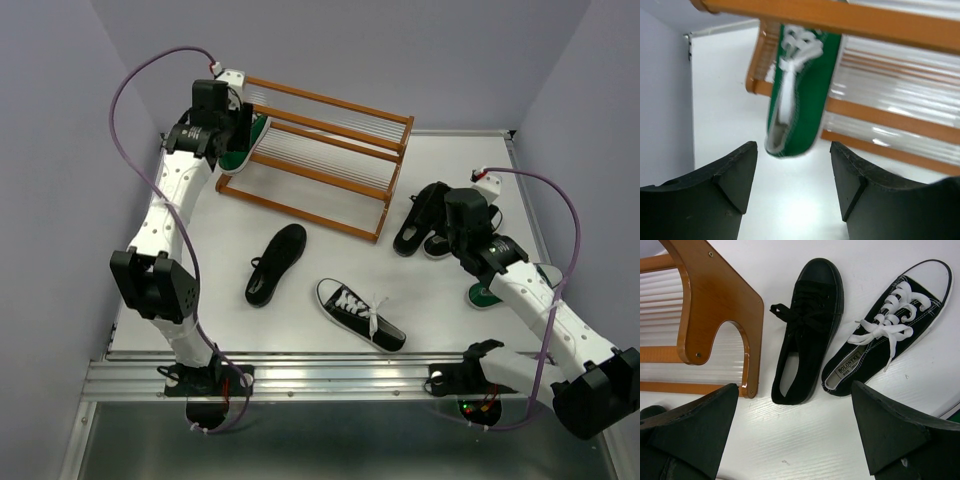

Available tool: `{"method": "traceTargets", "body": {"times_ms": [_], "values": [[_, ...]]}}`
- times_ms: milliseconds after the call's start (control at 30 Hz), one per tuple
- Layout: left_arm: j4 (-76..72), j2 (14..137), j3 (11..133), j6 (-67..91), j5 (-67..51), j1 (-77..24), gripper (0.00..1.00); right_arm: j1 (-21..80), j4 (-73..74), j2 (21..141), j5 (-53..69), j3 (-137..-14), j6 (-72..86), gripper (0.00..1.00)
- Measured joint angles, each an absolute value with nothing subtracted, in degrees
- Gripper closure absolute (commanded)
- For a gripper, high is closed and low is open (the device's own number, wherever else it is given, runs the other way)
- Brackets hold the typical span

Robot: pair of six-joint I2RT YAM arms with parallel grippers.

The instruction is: Place and organize the shoes onto the shoe shelf

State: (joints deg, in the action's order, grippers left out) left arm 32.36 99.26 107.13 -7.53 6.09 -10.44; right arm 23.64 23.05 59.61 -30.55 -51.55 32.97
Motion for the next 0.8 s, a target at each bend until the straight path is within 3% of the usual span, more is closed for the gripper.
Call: {"method": "traceTargets", "body": {"times_ms": [400,600,800], "values": [[39.07,78.87,88.01,4.43,13.65,-30.15,0.29,23.64,22.96,58.48,-30.57,-51.55,31.83,0.00],[38.76,70.32,78.28,12.51,13.98,-31.79,0.19,23.64,22.94,57.74,-30.83,-51.55,31.27,0.00],[38.57,73.58,66.63,17.08,13.76,-31.79,0.16,23.64,22.94,56.58,-30.52,-51.53,31.51,0.00]]}}
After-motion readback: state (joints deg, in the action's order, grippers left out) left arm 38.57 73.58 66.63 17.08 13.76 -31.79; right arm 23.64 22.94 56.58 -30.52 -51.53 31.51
